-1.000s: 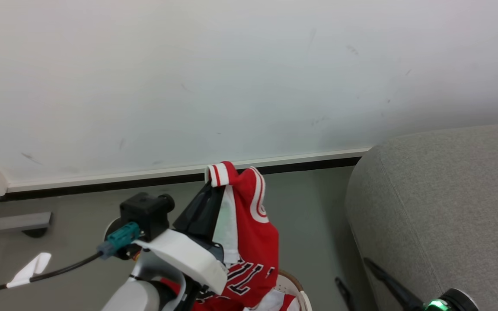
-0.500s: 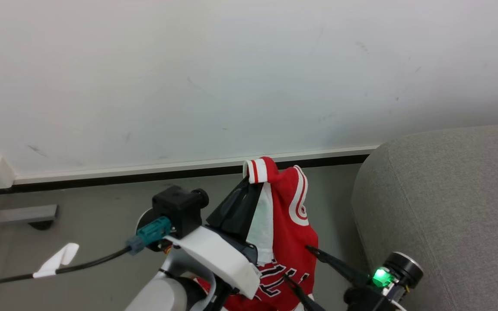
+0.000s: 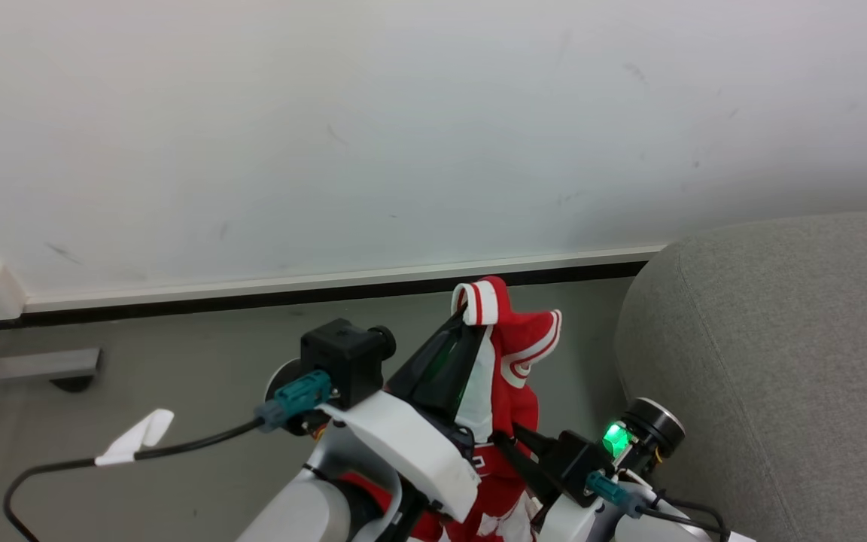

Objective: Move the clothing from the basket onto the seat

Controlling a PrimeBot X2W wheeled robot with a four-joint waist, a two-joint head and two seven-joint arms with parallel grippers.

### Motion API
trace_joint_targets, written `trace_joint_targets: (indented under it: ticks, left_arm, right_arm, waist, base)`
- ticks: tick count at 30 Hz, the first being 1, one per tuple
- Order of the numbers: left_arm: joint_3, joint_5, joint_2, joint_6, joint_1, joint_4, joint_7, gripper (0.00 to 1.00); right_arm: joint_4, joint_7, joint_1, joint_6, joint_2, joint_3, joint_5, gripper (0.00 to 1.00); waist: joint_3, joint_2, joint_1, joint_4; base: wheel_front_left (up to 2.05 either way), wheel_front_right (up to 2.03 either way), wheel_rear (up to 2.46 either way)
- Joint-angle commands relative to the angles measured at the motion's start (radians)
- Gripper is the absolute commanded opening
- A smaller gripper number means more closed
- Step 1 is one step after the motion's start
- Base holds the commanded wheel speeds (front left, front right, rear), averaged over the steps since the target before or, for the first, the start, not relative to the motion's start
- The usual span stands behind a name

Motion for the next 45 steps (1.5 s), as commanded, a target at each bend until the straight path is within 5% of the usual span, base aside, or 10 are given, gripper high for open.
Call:
trace_joint_targets:
  ticks: [1, 11, 16, 18, 33, 45]
  left_arm:
    - [0.006, -0.001, 0.005, 0.004, -0.011, 0.007, -0.004, 0.00]
    - [0.037, -0.009, 0.034, 0.014, 0.015, 0.059, -0.034, 0.00]
    - [0.044, -0.029, 0.037, 0.012, 0.041, 0.079, -0.059, 0.41]
    - [0.045, -0.028, 0.038, 0.014, 0.050, 0.085, -0.070, 0.98]
    - [-0.022, -0.014, 0.015, -0.030, 0.095, 0.182, -0.144, 1.00]
    - [-0.059, 0.004, 0.002, -0.049, 0.071, 0.227, -0.190, 1.00]
  right_arm:
    - [-0.003, -0.006, -0.014, -0.002, 0.004, -0.006, 0.012, 0.00]
    - [-0.108, -0.007, 0.029, -0.002, -0.014, -0.074, 0.116, 0.00]
    - [-0.168, -0.007, 0.043, -0.002, -0.055, -0.124, 0.175, 0.00]
    - [-0.190, -0.007, 0.044, -0.002, -0.072, -0.144, 0.196, 0.00]
    - [-0.292, -0.007, 0.060, -0.002, -0.199, -0.299, 0.254, 0.00]
    - [-0.313, -0.007, 0.082, -0.002, -0.272, -0.407, 0.257, 0.00]
  waist:
    - [0.002, 0.0000, -0.0001, 0.001]
    - [0.011, 0.0000, -0.0001, -0.017]
    - [0.011, 0.0000, -0.0001, -0.035]
    - [0.011, 0.0000, -0.0001, -0.043]
    - [0.019, 0.0000, -0.0001, -0.113]
    - [0.043, 0.0000, -0.0001, -0.232]
  base:
    - [0.00, 0.00, 0.00]
    - [0.00, 0.00, 0.00]
    - [0.00, 0.00, 0.00]
    - [0.00, 0.00, 0.00]
    - [0.00, 0.00, 0.00]
    - [0.00, 0.00, 0.00]
